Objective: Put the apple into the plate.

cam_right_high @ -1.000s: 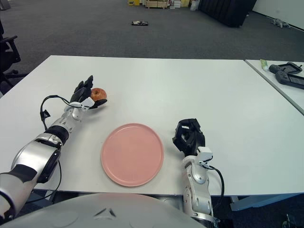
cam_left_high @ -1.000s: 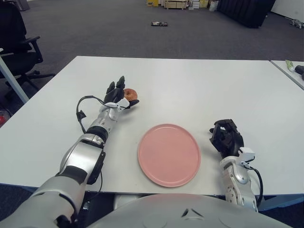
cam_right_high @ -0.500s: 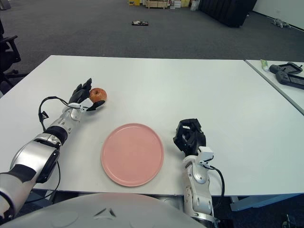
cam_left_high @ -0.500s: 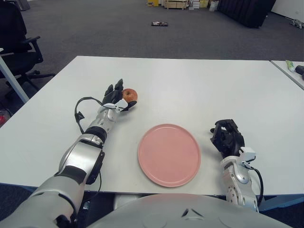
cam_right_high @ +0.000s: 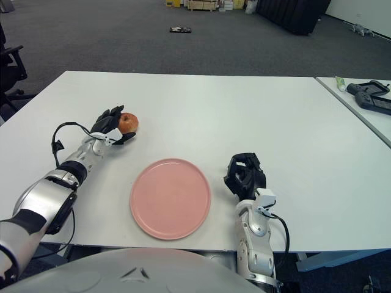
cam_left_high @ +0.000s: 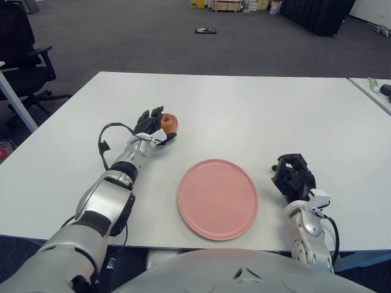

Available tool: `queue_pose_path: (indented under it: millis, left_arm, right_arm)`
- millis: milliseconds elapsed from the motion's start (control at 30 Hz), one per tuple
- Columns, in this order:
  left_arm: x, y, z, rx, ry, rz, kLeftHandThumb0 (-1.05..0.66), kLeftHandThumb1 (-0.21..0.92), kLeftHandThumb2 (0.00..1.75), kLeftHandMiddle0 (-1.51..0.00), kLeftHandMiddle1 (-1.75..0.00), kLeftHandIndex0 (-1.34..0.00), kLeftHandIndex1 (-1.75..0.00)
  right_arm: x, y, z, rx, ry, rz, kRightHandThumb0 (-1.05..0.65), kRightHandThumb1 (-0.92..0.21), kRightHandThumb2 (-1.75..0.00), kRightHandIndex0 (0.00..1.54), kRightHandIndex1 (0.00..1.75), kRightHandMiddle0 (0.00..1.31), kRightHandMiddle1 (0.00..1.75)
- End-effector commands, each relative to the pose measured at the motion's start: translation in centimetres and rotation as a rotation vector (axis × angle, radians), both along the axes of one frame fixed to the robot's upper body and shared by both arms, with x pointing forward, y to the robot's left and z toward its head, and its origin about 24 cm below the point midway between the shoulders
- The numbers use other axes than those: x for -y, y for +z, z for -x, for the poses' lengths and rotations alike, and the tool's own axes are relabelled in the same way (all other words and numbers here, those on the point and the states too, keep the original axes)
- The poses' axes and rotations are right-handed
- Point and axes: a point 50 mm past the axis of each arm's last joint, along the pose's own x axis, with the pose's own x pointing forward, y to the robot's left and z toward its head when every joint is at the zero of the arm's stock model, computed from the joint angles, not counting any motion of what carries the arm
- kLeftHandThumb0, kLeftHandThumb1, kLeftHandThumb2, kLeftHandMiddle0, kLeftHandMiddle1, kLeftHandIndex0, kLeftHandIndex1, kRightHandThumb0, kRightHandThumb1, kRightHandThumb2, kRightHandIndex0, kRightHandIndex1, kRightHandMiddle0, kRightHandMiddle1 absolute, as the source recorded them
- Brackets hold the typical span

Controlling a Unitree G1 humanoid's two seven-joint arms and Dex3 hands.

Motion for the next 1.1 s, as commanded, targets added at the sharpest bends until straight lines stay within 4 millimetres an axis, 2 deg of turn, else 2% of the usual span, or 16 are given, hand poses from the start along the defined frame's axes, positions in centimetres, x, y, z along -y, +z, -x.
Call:
queue_pose_path:
  millis: [0, 367, 733, 1067]
  left_arm:
    - [0.3, 1.5, -1.0, 0.050, -0.056, -0.048, -0.85, 0.69, 0.59, -0.04, -0.14, 0.00, -0.54]
    - [1.6, 2.7, -1.9, 0.090, -0.150, -0.133, -0.86, 0.69, 0.60, 0.00, -0.14, 0.00, -0.37]
    - [2.6, 4.2, -2.6, 0.153, -0.193, -0.137, -0.83, 0.66, 0.61, 0.00, -0.24, 0.00, -0.39]
    - [3.6, 5.5, -3.2, 0.200, -0.223, -0.115, -0.85, 0.66, 0.61, 0.00, -0.30, 0.00, -0.33]
  right_arm:
    - [-0.2, -0.5, 0.3, -0.034, -0.016, -0.014, -0.39, -0.64, -0.91, 0.71, 1.75, 0.36, 1.75]
    - [-0.2, -0.4, 0.5, -0.042, -0.018, -0.001, -0.39, -0.65, -0.91, 0.68, 1.75, 0.36, 1.75]
    - [-0.1, -0.4, 0.6, -0.037, -0.014, 0.002, -0.38, -0.66, -0.88, 0.70, 1.75, 0.35, 1.75]
    - [-0.1, -0.4, 0.7, -0.034, -0.023, 0.003, -0.38, -0.67, -0.88, 0.68, 1.75, 0.35, 1.75]
